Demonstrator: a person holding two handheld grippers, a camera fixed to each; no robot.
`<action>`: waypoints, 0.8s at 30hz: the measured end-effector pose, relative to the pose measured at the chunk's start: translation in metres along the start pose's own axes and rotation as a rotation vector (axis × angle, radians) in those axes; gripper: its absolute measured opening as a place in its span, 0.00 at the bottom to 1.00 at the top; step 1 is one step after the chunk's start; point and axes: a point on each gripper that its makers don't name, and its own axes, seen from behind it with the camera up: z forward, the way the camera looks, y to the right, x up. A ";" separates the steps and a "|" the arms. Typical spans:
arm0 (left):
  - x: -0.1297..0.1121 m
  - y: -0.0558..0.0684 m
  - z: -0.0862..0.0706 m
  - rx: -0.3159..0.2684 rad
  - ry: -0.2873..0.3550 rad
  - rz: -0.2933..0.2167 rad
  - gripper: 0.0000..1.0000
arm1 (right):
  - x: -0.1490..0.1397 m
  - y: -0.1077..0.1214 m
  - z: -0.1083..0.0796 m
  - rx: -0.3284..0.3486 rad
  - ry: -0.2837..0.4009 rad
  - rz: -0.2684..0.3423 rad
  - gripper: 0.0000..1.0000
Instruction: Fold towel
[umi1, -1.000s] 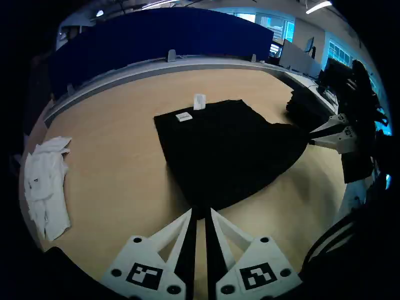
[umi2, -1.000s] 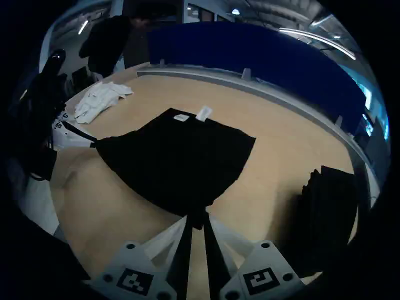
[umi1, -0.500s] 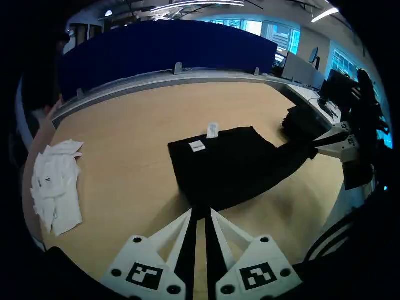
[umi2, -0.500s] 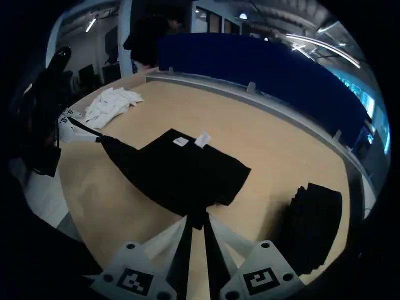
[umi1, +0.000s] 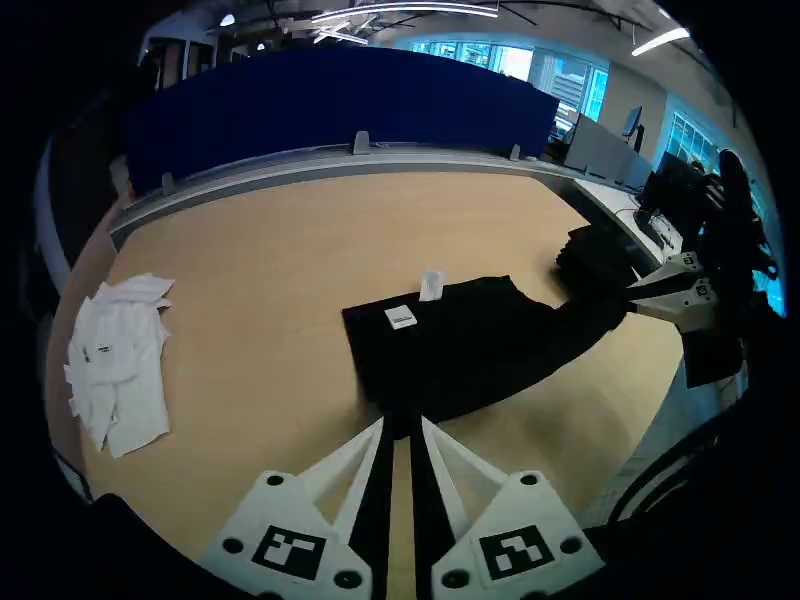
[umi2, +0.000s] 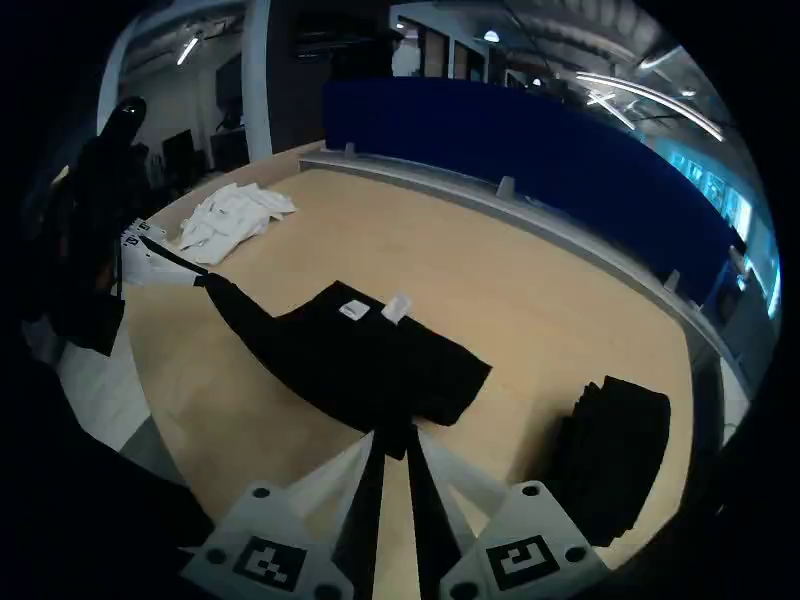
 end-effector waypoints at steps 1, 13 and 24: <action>0.001 0.000 0.000 0.001 0.001 0.001 0.11 | 0.000 0.000 0.000 0.000 -0.001 -0.001 0.16; 0.015 -0.008 0.020 0.015 -0.001 -0.002 0.11 | -0.001 0.014 0.017 -0.008 -0.030 0.013 0.16; 0.022 -0.022 0.066 0.028 -0.024 -0.012 0.11 | -0.005 0.041 0.064 -0.017 -0.071 0.057 0.16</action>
